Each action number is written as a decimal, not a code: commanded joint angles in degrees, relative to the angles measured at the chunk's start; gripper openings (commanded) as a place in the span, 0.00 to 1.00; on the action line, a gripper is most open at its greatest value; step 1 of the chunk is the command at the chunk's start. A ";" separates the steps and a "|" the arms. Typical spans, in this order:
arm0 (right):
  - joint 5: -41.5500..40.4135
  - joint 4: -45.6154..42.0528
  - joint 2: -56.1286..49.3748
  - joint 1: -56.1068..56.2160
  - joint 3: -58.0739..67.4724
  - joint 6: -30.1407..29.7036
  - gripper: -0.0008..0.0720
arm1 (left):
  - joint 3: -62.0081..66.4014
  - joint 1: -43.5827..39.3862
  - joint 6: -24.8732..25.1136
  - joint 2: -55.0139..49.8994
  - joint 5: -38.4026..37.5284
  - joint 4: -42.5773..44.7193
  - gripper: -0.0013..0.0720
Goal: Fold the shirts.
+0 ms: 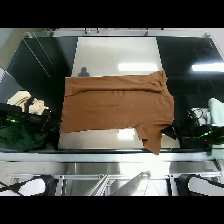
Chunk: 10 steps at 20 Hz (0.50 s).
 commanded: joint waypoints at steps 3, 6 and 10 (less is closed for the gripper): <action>2.45 0.70 0.04 0.00 -0.02 -1.66 0.03 | 3.82 -3.56 -0.68 -5.09 -1.51 1.03 0.43; 2.47 0.66 0.04 0.00 -0.02 -1.66 0.03 | 6.86 -3.58 -3.93 -5.73 0.72 7.48 0.43; 2.49 0.70 0.04 0.00 -0.02 -1.92 0.03 | 8.87 -2.05 -4.02 -2.51 1.18 11.76 0.43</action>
